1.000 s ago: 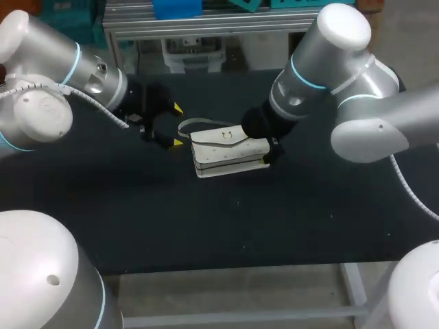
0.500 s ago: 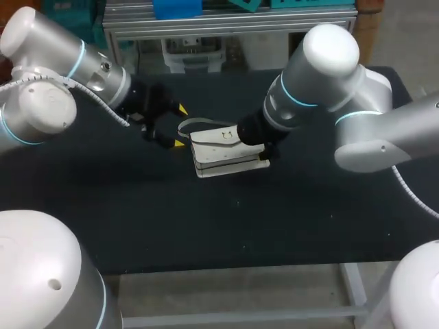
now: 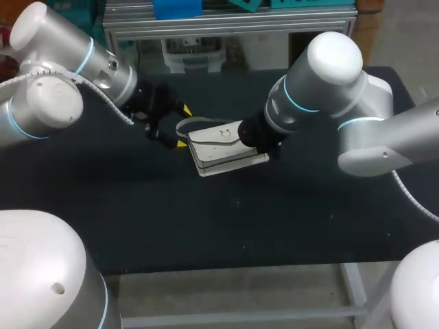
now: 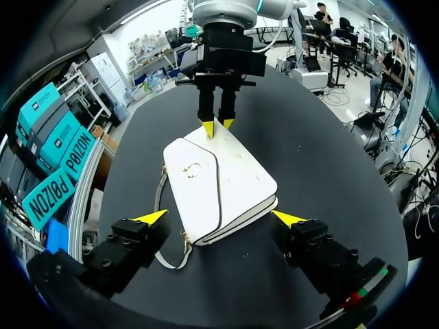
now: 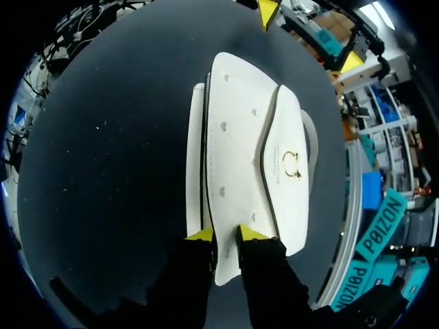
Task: Pick up the bag, open it, inspect its contents, close it, and place it on the opposite side
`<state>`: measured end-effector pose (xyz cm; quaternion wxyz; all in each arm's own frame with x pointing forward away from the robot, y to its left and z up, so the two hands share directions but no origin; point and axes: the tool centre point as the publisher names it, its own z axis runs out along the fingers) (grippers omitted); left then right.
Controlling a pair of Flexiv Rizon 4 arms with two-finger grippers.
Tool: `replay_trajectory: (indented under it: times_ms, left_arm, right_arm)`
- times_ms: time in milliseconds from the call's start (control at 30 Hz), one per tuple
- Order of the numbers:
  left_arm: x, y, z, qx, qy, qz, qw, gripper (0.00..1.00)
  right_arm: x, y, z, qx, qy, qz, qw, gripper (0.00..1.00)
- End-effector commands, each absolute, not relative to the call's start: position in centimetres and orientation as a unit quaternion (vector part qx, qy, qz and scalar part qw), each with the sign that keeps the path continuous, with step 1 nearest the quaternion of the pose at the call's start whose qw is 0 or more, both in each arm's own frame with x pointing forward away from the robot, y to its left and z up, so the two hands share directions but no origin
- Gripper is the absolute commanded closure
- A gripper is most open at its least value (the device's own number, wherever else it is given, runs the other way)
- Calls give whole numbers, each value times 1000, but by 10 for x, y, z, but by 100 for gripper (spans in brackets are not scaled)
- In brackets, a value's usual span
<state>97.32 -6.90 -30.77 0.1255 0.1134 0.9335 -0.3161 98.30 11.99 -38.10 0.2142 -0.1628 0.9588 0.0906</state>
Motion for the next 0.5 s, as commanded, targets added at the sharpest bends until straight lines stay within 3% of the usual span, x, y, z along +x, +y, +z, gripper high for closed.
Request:
replay_trajectory:
  times_ms: [33,500]
  left_arm:
    - [972,-68,-313,132,924,-333,133,0]
    - [969,-90,-312,209,893,-366,158,0]
  right_arm:
    - [976,122,-387,-157,957,87,228,100]
    - [948,136,-394,-102,963,64,243,100]
